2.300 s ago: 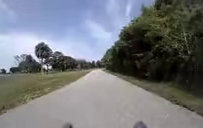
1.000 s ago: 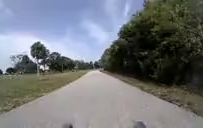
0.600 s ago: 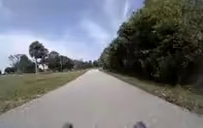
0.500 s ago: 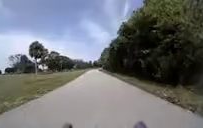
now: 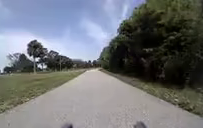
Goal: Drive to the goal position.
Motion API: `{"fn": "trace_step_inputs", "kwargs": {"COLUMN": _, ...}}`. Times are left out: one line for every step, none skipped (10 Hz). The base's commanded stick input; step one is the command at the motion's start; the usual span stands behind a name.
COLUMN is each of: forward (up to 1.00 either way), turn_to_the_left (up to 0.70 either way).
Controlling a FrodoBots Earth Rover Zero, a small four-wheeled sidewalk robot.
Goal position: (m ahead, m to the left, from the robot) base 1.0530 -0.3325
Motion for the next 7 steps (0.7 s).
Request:
{"fn": "trace_step_inputs", "kwargs": {"forward": 0.70, "turn_to_the_left": 0.00}}
{"fn": "trace_step_inputs", "kwargs": {"forward": 0.70, "turn_to_the_left": 0.00}}
{"fn": "trace_step_inputs", "kwargs": {"forward": 0.70, "turn_to_the_left": 0.00}}
{"fn": "trace_step_inputs", "kwargs": {"forward": 0.70, "turn_to_the_left": 0.00}}
{"fn": "trace_step_inputs", "kwargs": {"forward": 0.70, "turn_to_the_left": 0.00}}
{"fn": "trace_step_inputs", "kwargs": {"forward": 0.70, "turn_to_the_left": 0.00}}
{"fn": "trace_step_inputs", "kwargs": {"forward": 0.70, "turn_to_the_left": 0.00}}
